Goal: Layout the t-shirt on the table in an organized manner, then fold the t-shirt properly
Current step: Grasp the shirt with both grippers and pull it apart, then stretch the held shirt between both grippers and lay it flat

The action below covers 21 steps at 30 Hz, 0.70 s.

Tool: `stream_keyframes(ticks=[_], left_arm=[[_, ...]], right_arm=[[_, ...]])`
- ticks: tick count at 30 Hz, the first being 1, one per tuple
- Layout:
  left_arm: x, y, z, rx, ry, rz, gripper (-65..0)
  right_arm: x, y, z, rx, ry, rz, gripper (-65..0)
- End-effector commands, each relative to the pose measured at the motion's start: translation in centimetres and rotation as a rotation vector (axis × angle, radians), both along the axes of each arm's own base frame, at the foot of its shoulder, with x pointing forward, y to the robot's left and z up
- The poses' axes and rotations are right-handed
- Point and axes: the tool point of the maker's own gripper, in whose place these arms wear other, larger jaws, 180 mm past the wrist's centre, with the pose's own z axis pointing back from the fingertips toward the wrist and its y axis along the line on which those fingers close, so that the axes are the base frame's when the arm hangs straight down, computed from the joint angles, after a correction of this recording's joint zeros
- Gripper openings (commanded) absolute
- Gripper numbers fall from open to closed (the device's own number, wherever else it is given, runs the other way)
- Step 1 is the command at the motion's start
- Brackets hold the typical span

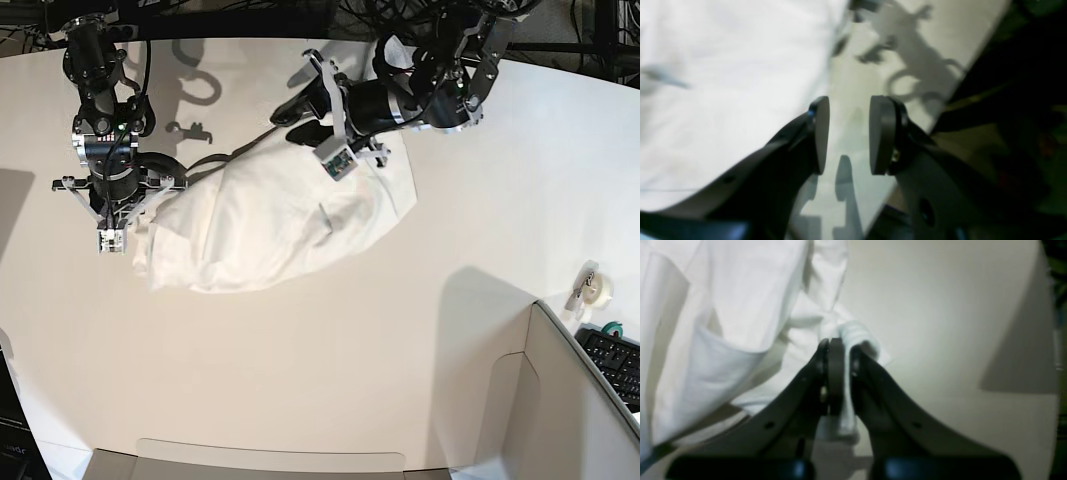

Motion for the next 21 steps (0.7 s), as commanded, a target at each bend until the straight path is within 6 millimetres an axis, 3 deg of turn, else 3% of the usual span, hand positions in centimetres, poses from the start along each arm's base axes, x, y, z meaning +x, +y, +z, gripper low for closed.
stream_keyframes(ticks=[1,5,9,12,18,21], left_arm=[[0.2,-0.4,0.7,-0.030,-0.016,-0.005,-45.1],[0.4,-0.1,-0.7,-0.008,0.031,0.017,-45.1],[1.8,0.8,-2.1,0.003,0.098,0.144,-45.0],[2.4,1.9,-3.4,0.087,0.087,0.198,-44.8],[2.3,2.9,-4.6,0.196,0.024,0.179,-41.4],[3.2,4.3,-4.7,0.235,-0.013,0.193,-38.6]], right_arm=[[0.7,-0.1,1.2,-0.034,-0.048,0.008,-65.0],[0.3,0.6,1.0,-0.150,-0.047,0.049,-65.0],[-0.9,1.9,-1.6,-0.241,0.053,0.099,-65.0],[-1.3,3.2,-2.5,-0.284,0.069,0.151,-65.0],[-1.5,4.1,-2.8,-0.285,0.074,0.182,-65.0],[-1.5,4.1,-2.8,-0.288,0.074,0.184,-65.0]])
